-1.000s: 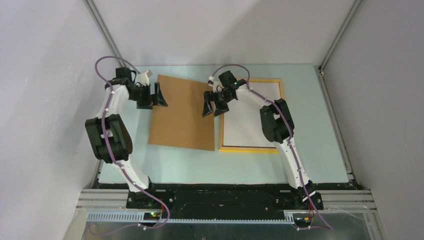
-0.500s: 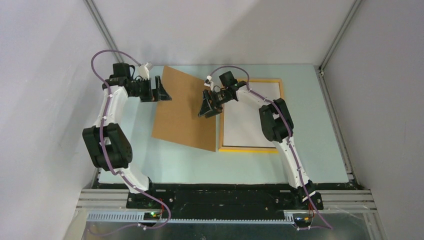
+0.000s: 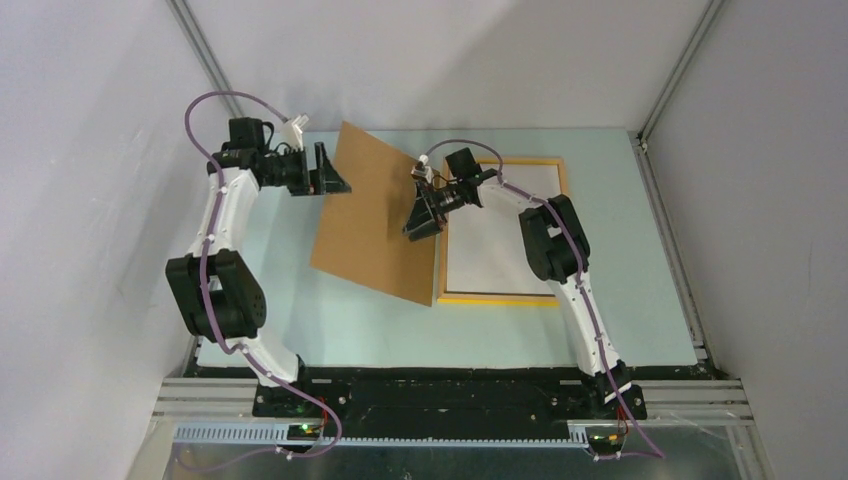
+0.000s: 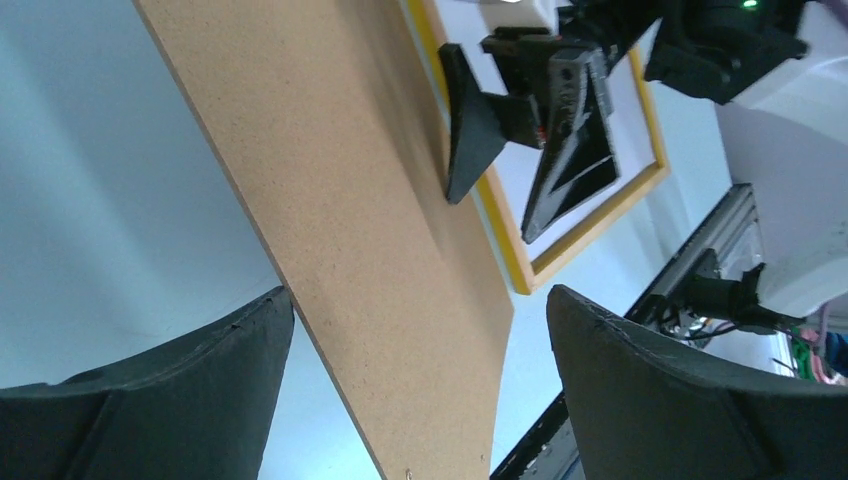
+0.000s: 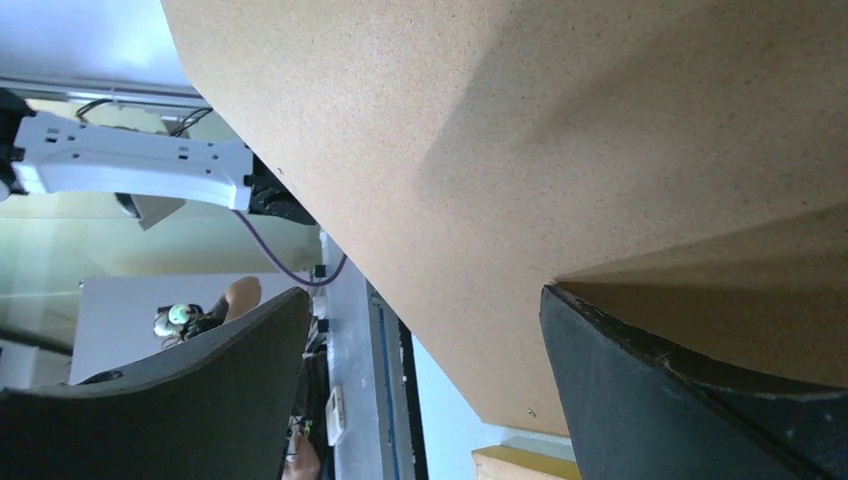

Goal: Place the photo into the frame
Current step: Turn over the photo frame item at the center of the board.

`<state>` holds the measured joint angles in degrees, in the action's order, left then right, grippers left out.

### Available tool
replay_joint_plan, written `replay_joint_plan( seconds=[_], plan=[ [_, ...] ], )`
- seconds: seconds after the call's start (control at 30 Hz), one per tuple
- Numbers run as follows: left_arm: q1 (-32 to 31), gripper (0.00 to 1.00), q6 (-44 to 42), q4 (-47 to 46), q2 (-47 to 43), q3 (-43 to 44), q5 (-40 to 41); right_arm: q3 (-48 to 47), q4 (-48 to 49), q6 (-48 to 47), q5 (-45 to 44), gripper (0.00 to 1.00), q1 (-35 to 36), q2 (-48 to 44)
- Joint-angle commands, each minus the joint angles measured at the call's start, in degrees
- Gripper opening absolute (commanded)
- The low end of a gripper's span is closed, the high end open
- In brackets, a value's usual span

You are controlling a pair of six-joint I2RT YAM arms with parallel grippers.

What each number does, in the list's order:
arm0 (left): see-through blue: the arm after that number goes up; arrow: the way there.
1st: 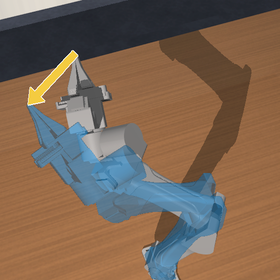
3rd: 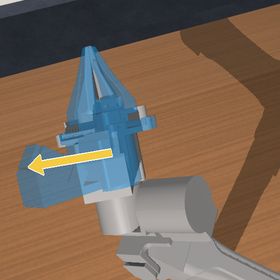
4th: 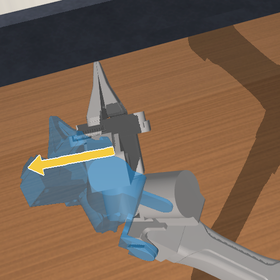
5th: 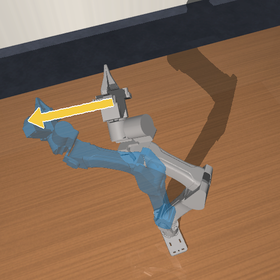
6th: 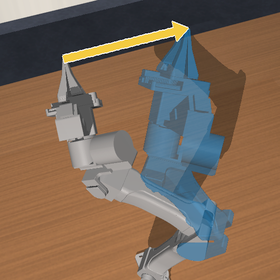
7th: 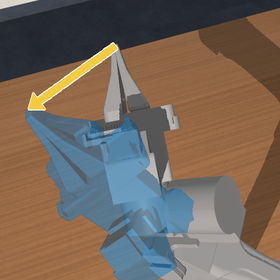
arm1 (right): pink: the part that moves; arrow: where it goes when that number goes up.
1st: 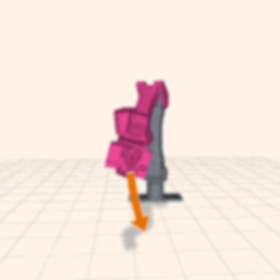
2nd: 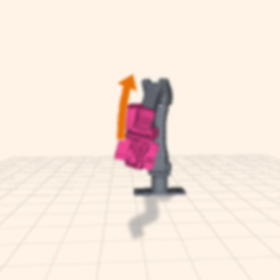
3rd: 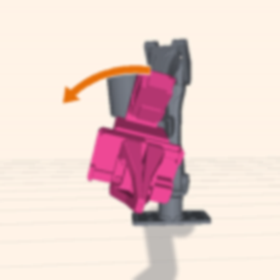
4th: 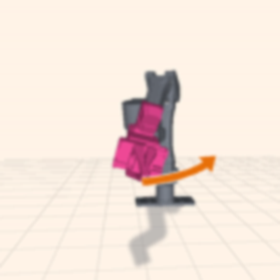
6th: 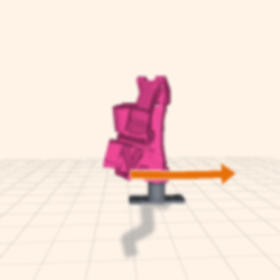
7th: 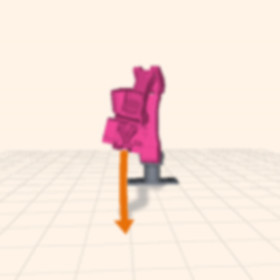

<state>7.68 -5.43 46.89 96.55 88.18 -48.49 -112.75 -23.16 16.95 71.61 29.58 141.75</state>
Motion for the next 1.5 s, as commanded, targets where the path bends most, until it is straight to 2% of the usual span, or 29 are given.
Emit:
replay_joint_plan(
  seconds=[0.0, 0.3, 0.47, 0.7, 1.07, 1.47],
  plan=[
    [-6.6, 0.95, 4.8, 4.9, 0.5, 2.6, -15.7, 2.6, 2.5, -1.6, 1.5, 0.90, 1.8, 0.7],
    [-10.8, 0.94, 5.0, 4.8, 2.1, 4.9, -13.5, 6.0, 3.0, -3.3, 2.9, 0.91, -1.0, -3.9],
    [-13.5, 0.92, 6.7, 4.8, 1.3, 5.9, -6.8, 6.9, -0.5, -6.7, 2.2, 0.91, -3.3, -7.6],
    [-16.2, 0.91, 8.1, 4.8, 0.8, 8.1, -0.4, 7.8, -5.1, -8.2, -4.3, 0.93, -7.0, -14.6],
    [-21.2, 0.93, 10.6, 4.8, 2.0, 14.2, 0.8, 3.8, -6.5, -0.5, -10.8, 0.96, -10.9, -22.6],
    [-27.5, 0.95, 12.9, 4.7, 4.1, 20.0, -1.2, -2.2, -2.0, 10.7, -10.3, 0.97, -11.8, -25.8]
  ],
)
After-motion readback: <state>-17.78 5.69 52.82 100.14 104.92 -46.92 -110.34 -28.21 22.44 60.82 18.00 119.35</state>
